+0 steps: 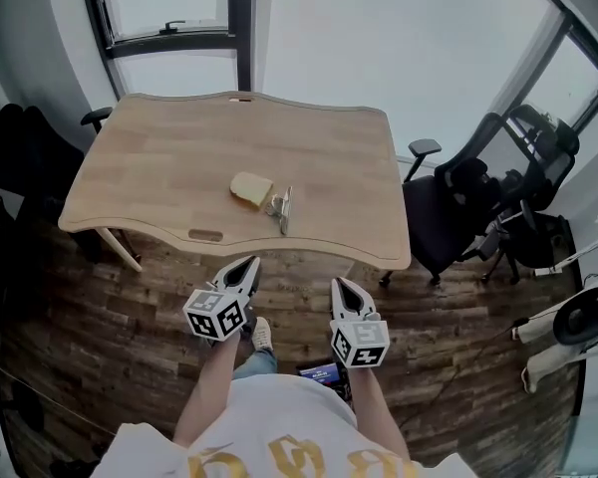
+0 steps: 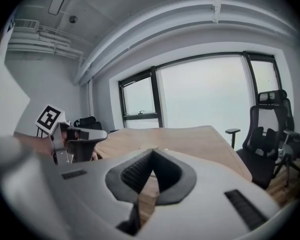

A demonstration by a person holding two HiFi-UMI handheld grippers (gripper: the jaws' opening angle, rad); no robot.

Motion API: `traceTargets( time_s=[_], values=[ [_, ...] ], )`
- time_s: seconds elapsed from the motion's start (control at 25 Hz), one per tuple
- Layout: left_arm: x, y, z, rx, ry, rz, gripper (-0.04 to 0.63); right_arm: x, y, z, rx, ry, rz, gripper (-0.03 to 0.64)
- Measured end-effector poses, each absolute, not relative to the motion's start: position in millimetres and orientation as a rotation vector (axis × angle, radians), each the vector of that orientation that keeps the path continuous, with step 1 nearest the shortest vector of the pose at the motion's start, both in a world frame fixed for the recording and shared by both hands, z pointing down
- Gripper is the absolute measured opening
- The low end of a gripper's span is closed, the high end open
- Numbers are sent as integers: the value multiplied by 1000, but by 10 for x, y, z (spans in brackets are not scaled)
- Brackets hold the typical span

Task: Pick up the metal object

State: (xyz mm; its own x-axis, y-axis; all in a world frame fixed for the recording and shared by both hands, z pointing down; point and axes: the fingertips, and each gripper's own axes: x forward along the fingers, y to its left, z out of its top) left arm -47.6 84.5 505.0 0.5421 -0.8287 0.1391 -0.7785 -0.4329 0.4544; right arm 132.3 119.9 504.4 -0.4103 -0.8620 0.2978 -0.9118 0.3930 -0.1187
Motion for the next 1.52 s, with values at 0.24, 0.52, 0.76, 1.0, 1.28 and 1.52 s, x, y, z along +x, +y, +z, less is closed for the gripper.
traceTargets(
  time_s=[0.24,0.52,0.76,1.0,1.28,1.52],
  values=[
    [-526,-105,4969,2349,-1237,-125,20,1235,391,4957,1643,-2413,384,11],
    [-592,-812,5112,2354,-1152,-87,20,1098,-174,5127,1703,-2355,442,11],
    [-626,-1047,5228,2342,-1110,-49,20,1038,-350,5258,1724,-2317,482,12],
    [-669,-1159,5230,2386,-1148,-21,20,939,-549,5324,1703,-2333,495,12],
    [-754,-1307,5203,2384,-1175,-11,20,726,-802,5284,1634,-2400,463,12],
    [-771,-1475,5288,2372,-1183,29,20,764,-987,5319,1639,-2402,481,11]
  ],
)
